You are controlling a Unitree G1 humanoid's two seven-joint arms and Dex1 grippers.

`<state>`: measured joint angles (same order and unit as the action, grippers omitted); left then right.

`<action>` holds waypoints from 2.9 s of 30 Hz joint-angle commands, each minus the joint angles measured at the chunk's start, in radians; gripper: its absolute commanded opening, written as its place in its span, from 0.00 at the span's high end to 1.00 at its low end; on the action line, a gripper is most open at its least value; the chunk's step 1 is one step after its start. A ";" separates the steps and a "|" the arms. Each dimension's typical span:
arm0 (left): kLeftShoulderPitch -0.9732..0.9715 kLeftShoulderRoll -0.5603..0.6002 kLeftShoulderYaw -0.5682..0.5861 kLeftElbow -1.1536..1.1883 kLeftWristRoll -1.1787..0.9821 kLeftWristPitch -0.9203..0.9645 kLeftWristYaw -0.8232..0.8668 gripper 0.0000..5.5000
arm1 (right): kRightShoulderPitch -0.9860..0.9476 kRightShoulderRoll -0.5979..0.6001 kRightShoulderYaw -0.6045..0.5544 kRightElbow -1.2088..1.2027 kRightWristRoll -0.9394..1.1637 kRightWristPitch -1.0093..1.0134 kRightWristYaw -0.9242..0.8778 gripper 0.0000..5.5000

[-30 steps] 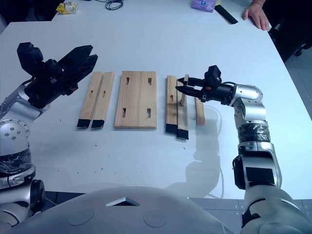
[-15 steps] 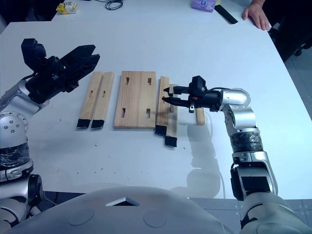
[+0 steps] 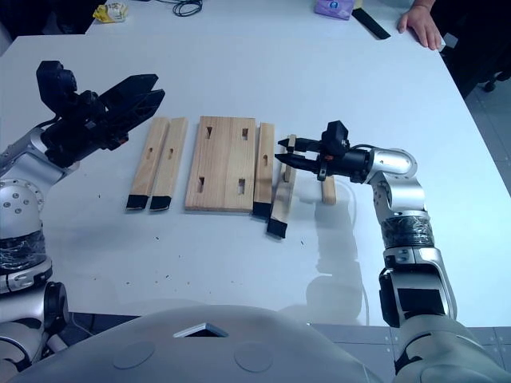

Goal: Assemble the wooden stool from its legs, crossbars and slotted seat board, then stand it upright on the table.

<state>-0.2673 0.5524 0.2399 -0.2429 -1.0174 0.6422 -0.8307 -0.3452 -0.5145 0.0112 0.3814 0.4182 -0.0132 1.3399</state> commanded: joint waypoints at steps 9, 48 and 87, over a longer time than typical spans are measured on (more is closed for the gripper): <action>-0.028 0.012 -0.011 0.017 0.021 0.014 -0.010 0.48 | 0.058 0.018 -0.042 0.032 -0.011 -0.017 -0.094 0.76; -0.033 -0.022 0.020 0.004 -0.011 0.071 0.042 0.48 | 0.181 0.079 -0.026 0.126 -0.023 0.001 -0.295 0.76; 0.004 -0.050 0.044 -0.024 -0.003 0.053 0.069 0.48 | 0.294 -0.023 0.080 -0.090 -0.009 0.093 -0.292 0.76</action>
<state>-0.2616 0.5011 0.2811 -0.2643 -1.0246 0.6987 -0.7662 -0.1617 -0.5034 0.0593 0.2087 0.5057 0.0233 1.0664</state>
